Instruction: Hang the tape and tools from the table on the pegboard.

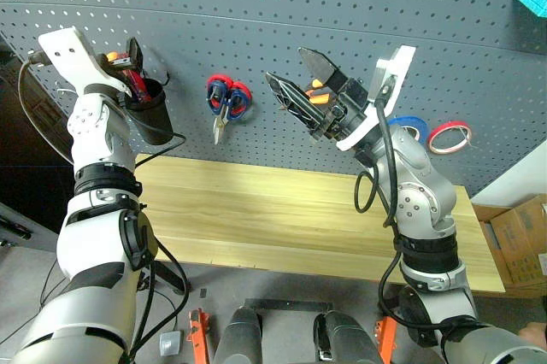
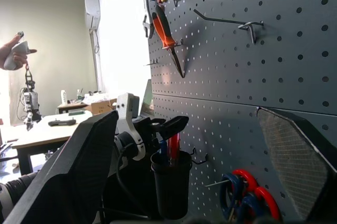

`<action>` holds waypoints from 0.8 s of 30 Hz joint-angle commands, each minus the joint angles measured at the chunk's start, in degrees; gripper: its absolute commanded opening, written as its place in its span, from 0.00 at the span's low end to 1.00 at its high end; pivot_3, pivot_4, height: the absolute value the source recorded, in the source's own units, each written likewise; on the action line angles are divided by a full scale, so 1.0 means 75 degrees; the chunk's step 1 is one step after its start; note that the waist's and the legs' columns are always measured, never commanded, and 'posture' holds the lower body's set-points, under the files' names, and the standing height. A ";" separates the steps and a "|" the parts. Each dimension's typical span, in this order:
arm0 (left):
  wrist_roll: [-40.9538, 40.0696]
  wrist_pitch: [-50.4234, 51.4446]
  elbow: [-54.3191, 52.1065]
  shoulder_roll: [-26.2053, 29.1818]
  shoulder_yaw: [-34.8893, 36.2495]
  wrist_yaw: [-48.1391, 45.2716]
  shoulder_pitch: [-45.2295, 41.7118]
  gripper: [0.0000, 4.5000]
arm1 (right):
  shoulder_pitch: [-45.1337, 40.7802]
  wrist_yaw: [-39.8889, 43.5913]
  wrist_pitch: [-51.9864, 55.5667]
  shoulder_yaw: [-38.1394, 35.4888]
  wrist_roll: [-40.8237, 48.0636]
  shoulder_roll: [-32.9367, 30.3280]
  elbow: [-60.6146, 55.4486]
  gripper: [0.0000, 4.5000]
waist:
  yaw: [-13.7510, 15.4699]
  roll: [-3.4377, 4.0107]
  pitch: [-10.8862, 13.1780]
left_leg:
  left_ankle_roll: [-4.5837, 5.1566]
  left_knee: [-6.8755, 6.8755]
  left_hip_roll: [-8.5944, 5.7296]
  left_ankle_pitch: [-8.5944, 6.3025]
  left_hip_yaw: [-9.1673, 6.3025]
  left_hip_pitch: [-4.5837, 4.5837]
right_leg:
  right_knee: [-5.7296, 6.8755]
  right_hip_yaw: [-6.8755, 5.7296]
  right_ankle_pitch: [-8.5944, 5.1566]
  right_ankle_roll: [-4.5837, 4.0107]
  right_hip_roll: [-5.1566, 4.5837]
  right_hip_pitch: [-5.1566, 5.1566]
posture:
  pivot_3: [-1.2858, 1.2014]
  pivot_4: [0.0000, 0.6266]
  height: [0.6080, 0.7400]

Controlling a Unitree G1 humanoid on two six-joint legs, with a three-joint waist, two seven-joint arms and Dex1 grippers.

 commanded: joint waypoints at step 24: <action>-0.1517 0.5518 -1.0043 -0.2723 -0.2233 0.0975 0.3462 0.99 | 0.2748 -0.0844 -0.0001 0.0412 -0.1250 -0.0957 -0.2187 1.00 | -0.0012 0.0031 -0.0208 | 0.0013 0.0008 -0.0008 0.0005 0.0022 0.0044 | -0.0005 0.0039 -0.0007 0.0023 0.0000 0.0035 | 0.57 0.09 1.00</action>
